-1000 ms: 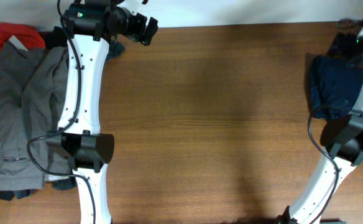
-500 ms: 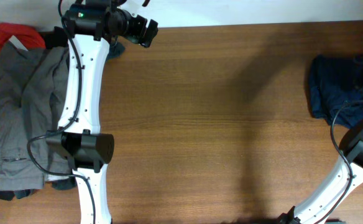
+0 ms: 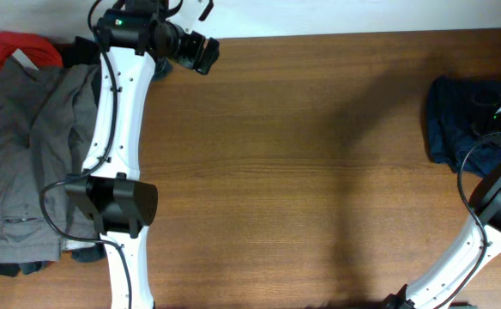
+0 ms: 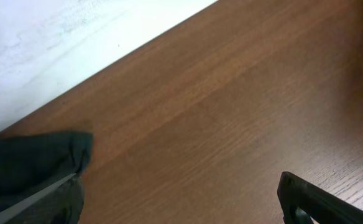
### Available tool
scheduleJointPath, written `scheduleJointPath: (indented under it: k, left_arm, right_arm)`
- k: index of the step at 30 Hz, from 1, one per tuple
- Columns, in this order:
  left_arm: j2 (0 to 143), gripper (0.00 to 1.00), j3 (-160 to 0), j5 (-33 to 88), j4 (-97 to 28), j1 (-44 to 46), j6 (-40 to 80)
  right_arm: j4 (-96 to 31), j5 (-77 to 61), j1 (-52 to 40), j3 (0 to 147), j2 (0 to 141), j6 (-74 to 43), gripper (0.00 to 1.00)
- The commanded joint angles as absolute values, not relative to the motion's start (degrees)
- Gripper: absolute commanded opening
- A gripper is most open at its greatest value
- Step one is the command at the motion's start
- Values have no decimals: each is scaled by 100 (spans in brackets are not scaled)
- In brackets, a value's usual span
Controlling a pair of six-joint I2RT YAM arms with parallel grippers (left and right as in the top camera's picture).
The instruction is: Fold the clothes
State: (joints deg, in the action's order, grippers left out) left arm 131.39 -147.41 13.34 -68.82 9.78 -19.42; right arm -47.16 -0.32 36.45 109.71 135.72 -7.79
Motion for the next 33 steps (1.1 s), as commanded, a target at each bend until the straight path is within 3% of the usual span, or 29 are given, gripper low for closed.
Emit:
scheduleJointPath:
  k: [1,17,27,33]
  left_arm:
    - [13159,99,-14713,1420,-6812,974,-1868]
    - [13159,99,-14713,1415,-6772,974,-1870]
    - [13159,99,-14713,1417,-6676,974,-1870]
    - [13159,99,-14713,1417,-6490,974,-1868]
  right_arm:
    - [-4582,-268,3463,10680,13616,-1146,4]
    - [-3627,-242,2440,10453,13701,-1402,4]
    - [-4145,-285,2377,10536,13705,-976,4]
    - [-5293,-482,2521,11452,13157,-816,4]
